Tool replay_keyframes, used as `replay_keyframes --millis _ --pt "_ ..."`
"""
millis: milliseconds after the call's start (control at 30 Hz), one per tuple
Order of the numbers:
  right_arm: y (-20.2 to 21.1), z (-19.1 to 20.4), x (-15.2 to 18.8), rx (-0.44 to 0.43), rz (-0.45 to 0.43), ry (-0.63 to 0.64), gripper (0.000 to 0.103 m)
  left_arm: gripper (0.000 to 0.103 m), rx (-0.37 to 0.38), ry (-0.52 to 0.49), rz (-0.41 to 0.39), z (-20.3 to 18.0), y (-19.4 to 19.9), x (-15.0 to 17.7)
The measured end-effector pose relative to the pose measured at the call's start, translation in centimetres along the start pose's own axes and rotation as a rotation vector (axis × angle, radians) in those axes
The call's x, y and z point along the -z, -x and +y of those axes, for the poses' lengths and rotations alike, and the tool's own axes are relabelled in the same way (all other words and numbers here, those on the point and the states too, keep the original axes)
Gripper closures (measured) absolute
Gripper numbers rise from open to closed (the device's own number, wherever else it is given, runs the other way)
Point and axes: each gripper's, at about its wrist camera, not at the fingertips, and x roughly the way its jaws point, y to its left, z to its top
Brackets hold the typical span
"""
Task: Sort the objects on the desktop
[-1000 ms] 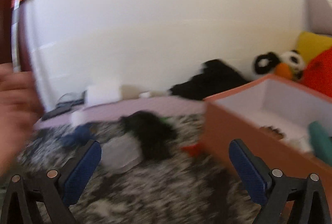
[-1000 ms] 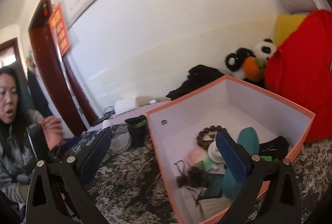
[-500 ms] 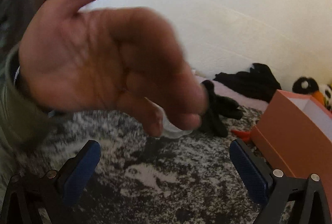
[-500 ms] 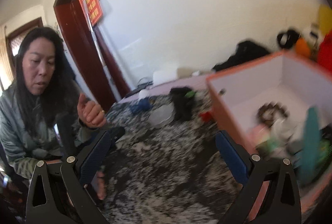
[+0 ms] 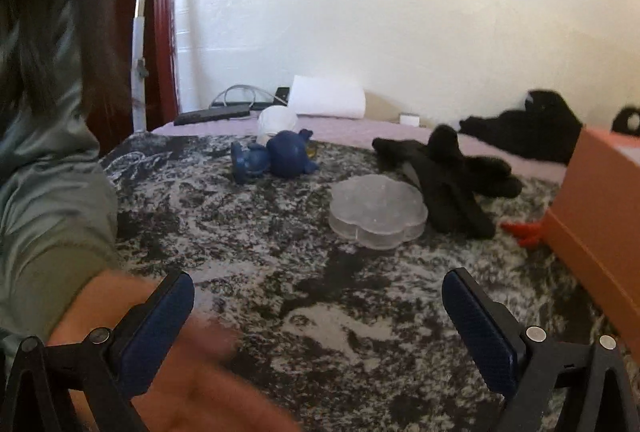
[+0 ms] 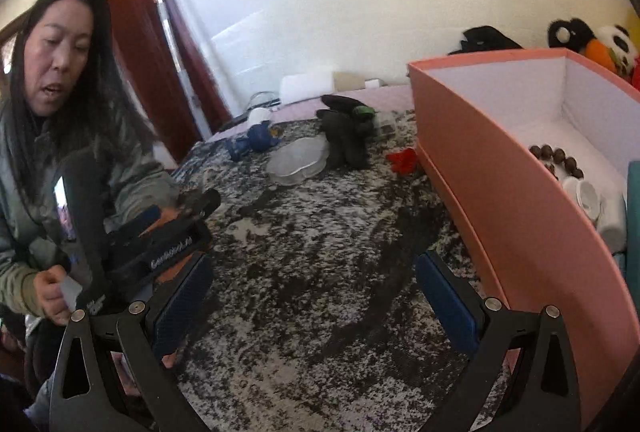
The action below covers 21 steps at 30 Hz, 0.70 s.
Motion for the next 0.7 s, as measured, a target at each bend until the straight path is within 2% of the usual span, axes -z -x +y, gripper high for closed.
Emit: replay_keyframes --millis 133,200,233,333,400,500,633,700 --pt "-0.8 -0.8 0.5 0.045 -0.002 -0.027 0.000 0.001 0.004 -0.043 -0.004 -1.0 0.0 0.2" --pt "-1.2 -1.1 0.6 0.061 0.006 -0.033 0.000 0.001 0.036 -0.054 -0.002 -1.4 0.1 0.1" --pt "-1.6 -1.3 0.6 0.070 0.019 -0.036 0.000 0.001 0.059 -0.052 0.003 -1.5 0.2 0.2" --pt "-2.3 -1.6 0.7 0.084 0.056 -0.041 0.000 0.001 0.067 -0.064 0.022 -2.0 -0.3 0.5" --pt "-2.8 -1.7 0.8 0.103 0.080 -0.036 0.000 0.001 0.046 -0.080 0.033 -2.3 -0.5 0.5" --pt "-3.5 -1.8 1.0 0.128 0.116 -0.023 0.000 0.001 0.073 -0.074 0.052 -2.3 -0.6 0.6" --pt "-3.8 -2.0 1.4 0.121 0.119 -0.032 0.000 0.001 0.004 -0.069 0.029 -2.1 -0.5 0.7" --pt "-3.9 -2.2 1.5 0.123 0.117 -0.036 0.000 0.001 0.012 -0.053 0.037 -1.7 -0.6 0.7"
